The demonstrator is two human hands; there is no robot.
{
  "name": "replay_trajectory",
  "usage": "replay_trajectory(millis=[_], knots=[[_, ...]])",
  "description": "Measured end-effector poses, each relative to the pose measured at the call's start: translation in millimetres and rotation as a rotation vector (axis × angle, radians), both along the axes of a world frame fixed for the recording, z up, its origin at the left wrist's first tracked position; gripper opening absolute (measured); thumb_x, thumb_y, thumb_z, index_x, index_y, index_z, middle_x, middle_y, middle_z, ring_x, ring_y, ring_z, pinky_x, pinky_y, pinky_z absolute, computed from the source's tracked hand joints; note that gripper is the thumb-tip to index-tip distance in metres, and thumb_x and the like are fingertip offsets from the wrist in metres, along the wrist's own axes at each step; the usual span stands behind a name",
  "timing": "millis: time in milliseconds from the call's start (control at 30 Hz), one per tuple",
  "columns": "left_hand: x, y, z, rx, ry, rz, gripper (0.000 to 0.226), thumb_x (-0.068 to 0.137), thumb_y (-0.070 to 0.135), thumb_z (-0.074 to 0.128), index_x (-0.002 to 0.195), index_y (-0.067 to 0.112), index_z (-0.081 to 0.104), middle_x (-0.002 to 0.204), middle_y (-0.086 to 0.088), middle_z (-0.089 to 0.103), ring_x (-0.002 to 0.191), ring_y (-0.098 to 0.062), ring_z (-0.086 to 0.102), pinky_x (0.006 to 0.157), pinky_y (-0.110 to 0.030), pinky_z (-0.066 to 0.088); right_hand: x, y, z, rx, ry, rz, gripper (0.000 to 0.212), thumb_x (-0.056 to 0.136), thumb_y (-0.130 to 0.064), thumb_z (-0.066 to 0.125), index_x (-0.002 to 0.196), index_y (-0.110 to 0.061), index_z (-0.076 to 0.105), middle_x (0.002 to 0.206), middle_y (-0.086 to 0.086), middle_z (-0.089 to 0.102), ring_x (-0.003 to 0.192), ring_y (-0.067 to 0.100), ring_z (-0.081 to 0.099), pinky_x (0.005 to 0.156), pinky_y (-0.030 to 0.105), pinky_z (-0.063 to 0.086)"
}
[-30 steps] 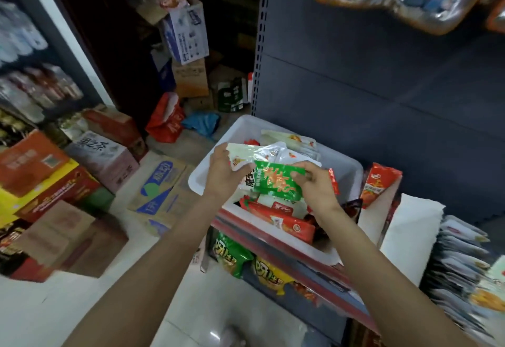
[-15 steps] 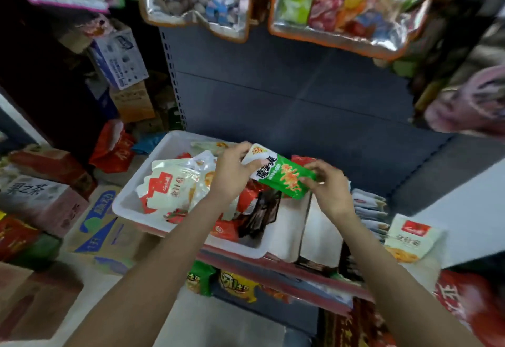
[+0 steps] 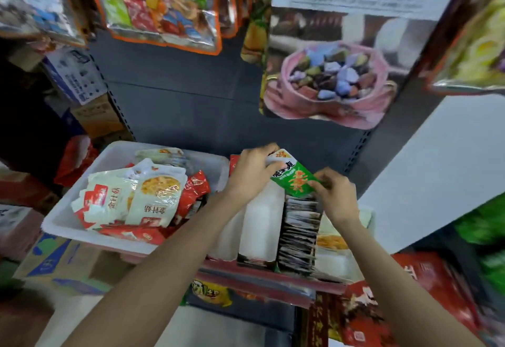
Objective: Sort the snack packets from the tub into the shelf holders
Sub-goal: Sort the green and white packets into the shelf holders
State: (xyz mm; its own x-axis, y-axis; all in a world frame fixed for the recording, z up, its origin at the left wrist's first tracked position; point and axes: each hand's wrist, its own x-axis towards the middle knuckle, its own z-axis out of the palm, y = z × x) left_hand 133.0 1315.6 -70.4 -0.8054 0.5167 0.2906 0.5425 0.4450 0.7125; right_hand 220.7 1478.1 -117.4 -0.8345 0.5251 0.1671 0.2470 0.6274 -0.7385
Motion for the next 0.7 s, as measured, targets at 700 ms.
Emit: replay_trajectory(millis=[700], knots=[[18.9,38.1,-47.2,-0.359,0.015,-0.045,0.010,0.091,0.017,0.059,0.095,0.016,0.068,0.084,-0.003,0.069,0.079,-0.021,0.063,0.072,-0.039,0.051,8.1,25.1,-12.7,0.217,-0.033,0.275,0.008,0.085,-0.014,0.066,0.093,-0.013,0.069,0.090,0.005,0.065,0.083,0.020,0.059,0.074,0.036,0.050]])
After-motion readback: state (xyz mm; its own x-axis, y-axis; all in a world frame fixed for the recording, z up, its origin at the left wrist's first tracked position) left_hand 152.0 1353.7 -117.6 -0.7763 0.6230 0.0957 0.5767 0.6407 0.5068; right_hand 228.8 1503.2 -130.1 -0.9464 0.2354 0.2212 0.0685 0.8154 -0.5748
